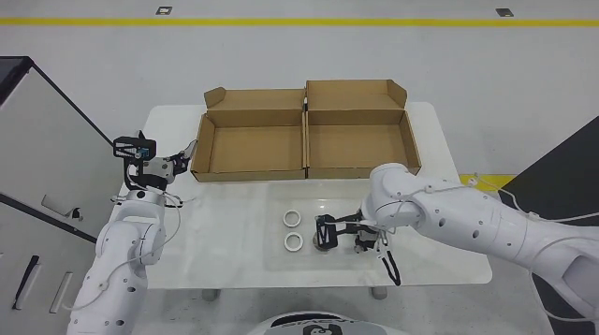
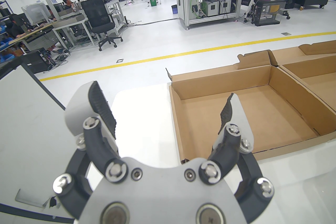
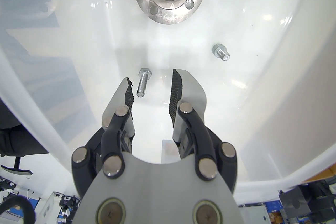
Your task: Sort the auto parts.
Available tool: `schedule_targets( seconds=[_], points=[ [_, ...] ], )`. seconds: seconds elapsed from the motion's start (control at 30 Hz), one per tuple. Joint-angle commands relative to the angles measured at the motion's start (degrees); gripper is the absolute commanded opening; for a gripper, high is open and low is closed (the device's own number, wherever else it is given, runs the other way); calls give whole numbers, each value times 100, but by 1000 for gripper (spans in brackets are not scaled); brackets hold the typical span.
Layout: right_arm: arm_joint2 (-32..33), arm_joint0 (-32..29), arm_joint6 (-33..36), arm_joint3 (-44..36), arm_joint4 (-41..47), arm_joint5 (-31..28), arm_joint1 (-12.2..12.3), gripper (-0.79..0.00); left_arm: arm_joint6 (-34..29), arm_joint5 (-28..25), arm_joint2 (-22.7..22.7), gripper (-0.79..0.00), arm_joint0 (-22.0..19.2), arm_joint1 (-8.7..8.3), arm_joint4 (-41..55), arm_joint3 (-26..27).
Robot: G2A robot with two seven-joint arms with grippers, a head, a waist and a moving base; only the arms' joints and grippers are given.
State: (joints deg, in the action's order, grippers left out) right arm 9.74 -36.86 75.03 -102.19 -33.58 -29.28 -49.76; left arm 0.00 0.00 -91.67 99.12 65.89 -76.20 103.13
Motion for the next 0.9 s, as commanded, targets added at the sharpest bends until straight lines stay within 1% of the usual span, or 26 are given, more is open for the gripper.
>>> schedule_targets(
  seconds=[0.0, 0.2, 0.3, 0.57, 0.63, 0.67, 0.7, 0.87],
  points=[
    [0, -10, -6, 40, 3, -6, -14, -453, 0, 0, 0, 0, 0, 0, 0, 0],
    [0, -33, -20, 131, 3, -20, -65, -465, 0, 0, 0, 0, 0, 0, 0, 0],
    [0, -51, -14, 161, -6, -14, -90, -499, 0, 0, 0, 0, 0, 0, 0, 0],
    [0, -73, -3, 266, 13, -4, -148, -533, 0, 0, 0, 0, 0, 0, 0, 0],
    [0, -77, 12, 283, 19, 11, -163, -576, 0, 0, 0, 0, 0, 0, 0, 0],
    [0, -75, 15, 295, 24, 15, -170, -662, 0, 0, 0, 0, 0, 0, 0, 0],
    [0, -71, 17, 304, 31, 17, -176, -785, 0, 0, 0, 0, 0, 0, 0, 0],
    [0, -23, 24, 334, 105, 23, -190, -785, 0, 0, 0, 0, 0, 0, 0, 0]
  ],
)
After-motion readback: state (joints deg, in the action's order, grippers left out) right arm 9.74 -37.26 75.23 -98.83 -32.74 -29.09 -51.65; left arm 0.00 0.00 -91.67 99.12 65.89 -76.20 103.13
